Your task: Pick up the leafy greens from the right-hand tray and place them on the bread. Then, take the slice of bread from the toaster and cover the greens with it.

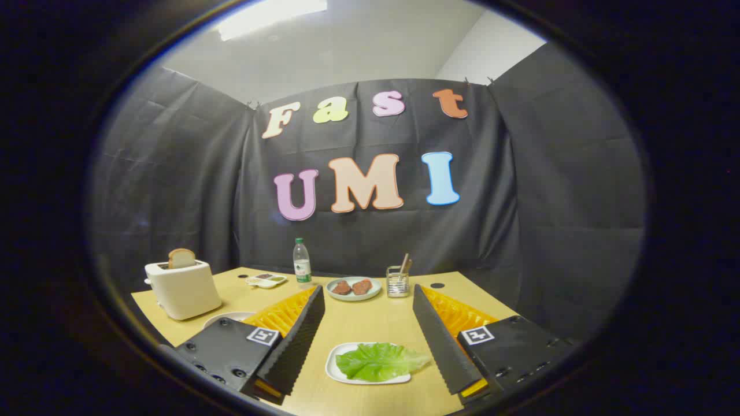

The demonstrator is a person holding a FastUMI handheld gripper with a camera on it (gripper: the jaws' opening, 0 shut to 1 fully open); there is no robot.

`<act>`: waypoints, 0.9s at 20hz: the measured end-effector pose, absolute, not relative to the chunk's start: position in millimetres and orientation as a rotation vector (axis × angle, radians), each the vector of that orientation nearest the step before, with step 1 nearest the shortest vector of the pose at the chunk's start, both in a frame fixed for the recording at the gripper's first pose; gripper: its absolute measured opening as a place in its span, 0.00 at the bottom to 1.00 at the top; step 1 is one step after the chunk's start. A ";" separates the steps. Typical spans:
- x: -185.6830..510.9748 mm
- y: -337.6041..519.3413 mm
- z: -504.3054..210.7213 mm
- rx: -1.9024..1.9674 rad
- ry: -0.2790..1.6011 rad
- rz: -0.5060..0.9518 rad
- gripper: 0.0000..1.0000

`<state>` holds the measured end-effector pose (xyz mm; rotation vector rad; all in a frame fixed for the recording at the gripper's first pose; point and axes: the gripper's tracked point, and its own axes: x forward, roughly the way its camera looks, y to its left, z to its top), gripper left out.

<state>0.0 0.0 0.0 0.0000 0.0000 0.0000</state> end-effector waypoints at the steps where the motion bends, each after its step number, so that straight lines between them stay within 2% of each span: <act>1: -0.9 -3.3 -1.1 -0.003 0.004 -0.011 0.98; 18: 0.7 -10.4 -13.6 -0.002 0.050 -0.029 0.98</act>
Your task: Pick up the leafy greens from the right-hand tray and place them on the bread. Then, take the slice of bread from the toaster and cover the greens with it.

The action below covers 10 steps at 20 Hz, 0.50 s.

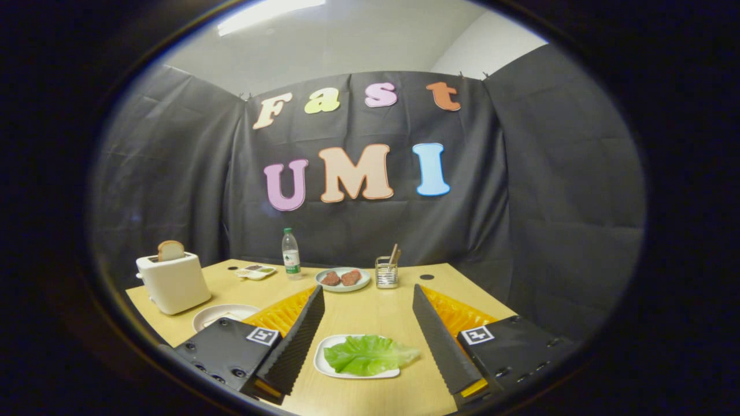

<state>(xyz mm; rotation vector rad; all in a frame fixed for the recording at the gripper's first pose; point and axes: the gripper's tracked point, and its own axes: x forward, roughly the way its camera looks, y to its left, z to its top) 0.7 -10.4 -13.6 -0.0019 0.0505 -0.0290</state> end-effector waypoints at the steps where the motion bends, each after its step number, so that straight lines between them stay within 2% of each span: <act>1: 0.6 -12.0 -13.8 0.000 0.052 -0.031 0.98; 10: 19.1 -38.8 -55.5 0.034 0.174 -0.080 0.98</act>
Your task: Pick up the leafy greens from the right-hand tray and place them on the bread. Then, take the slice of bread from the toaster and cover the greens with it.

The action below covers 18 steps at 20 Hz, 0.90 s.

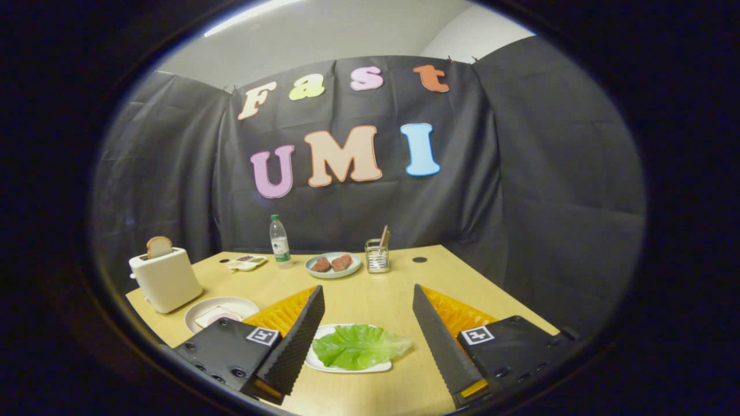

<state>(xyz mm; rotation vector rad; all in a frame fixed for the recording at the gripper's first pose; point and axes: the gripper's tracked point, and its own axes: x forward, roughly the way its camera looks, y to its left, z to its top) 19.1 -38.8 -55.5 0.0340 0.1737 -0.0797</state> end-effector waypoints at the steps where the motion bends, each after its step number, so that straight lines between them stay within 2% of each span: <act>1: 22.7 -42.9 -64.8 0.037 0.202 -0.088 0.98; 7: 46.9 -64.5 -126.5 0.123 0.373 -0.114 0.98; 18: 68.1 -86.6 -197.8 0.274 0.550 -0.150 0.98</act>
